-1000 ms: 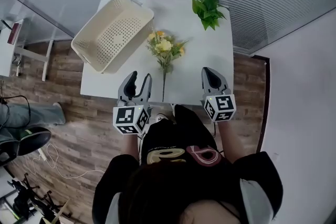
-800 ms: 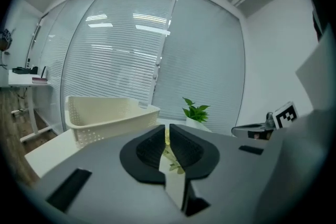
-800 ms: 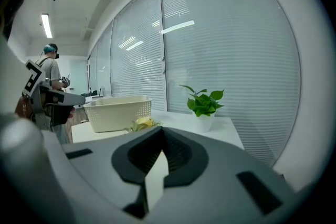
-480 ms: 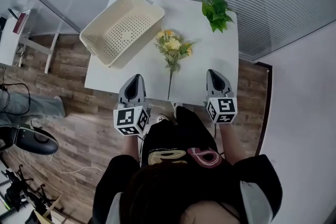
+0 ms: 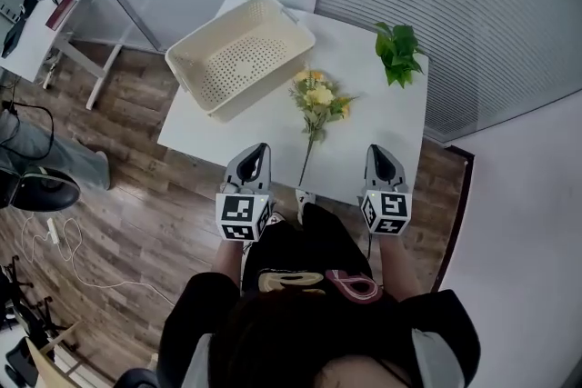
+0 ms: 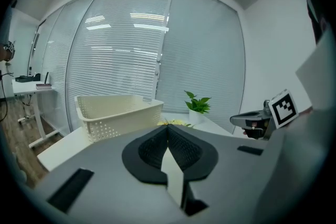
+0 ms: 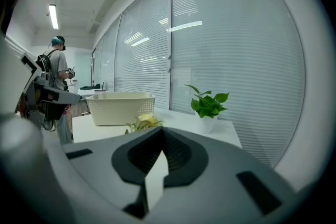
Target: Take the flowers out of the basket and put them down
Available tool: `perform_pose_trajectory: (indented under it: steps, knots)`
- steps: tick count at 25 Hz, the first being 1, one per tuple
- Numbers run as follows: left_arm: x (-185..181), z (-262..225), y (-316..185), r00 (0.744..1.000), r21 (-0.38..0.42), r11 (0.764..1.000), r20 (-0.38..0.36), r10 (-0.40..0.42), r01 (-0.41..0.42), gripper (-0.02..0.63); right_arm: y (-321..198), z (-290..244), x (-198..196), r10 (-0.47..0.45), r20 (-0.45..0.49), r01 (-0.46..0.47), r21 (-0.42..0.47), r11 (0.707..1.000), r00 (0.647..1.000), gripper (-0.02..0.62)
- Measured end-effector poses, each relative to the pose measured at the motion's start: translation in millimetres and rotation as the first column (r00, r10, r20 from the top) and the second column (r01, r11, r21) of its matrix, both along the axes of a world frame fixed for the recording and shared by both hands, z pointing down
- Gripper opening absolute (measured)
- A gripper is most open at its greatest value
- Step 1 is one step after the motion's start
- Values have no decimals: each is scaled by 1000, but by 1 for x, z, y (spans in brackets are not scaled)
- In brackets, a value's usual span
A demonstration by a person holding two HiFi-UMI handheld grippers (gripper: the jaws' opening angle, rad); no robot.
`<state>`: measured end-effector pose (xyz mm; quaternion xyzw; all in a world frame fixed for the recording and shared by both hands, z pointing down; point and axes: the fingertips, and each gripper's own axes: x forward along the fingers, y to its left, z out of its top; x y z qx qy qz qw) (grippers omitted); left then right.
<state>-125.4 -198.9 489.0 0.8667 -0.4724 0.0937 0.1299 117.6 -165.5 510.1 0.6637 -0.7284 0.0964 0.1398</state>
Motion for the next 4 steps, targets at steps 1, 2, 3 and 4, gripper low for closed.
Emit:
perform_pose_trajectory:
  steps: [1, 2, 3, 4]
  knots:
    - [0, 1, 0, 1000, -4, 1000, -1, 2, -2, 17, 0, -1, 0, 0, -2, 0, 1, 1000, 1000, 8]
    - [0, 1, 0, 1000, -7, 1000, -3, 3, -3, 18, -1, -1, -1, 0, -4, 0, 2, 1000, 1000, 8]
    - [0, 2, 0, 1000, -9, 1000, -5, 3, -3, 18, -1, -2, -1, 0, -6, 0, 4, 1000, 1000, 8]
    - [-1, 2, 0, 1000, -11, 1000, -7, 2, -2, 17, -1, -3, -2, -1, -8, 1, 5, 1000, 1000, 8]
